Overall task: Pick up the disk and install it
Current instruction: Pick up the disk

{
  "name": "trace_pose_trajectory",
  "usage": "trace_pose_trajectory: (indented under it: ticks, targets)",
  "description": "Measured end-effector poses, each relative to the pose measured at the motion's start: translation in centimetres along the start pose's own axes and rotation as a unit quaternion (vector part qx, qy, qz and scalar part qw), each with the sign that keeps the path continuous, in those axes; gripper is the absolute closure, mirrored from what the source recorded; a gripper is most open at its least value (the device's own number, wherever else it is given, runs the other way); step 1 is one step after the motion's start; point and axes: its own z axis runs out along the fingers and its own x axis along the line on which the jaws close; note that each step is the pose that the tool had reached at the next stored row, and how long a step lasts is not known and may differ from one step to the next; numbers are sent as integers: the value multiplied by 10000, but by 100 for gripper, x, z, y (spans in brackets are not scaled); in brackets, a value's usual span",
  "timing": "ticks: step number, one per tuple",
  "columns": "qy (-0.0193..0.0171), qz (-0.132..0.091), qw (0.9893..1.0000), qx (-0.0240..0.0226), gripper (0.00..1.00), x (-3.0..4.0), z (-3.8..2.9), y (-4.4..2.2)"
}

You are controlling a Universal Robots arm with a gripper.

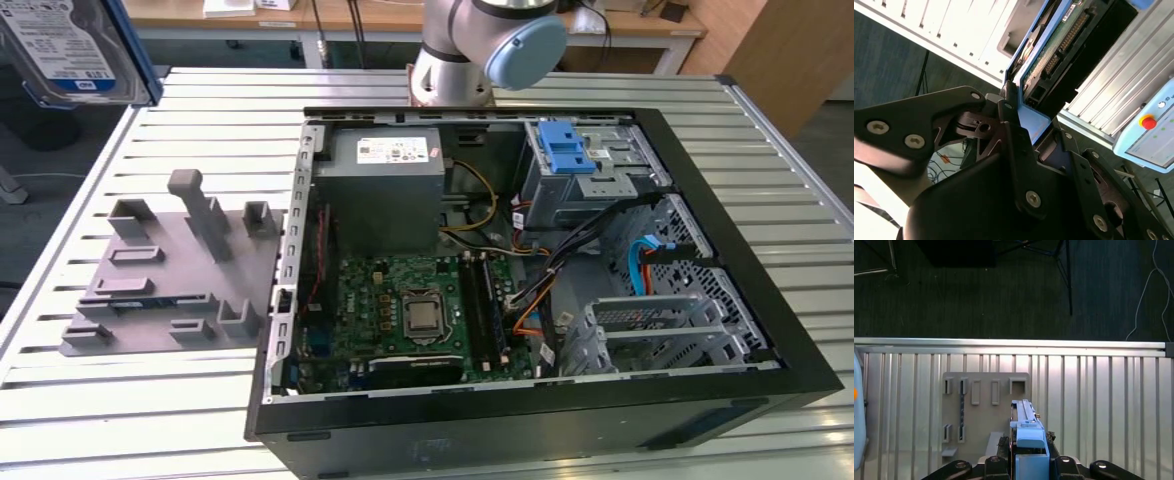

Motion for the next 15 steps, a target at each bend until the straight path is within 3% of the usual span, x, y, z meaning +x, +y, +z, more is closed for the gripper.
trace_pose_trajectory:
  ticks: [15]
  targets:
    - [0,0,10000,-1,64,39,-3,-86]
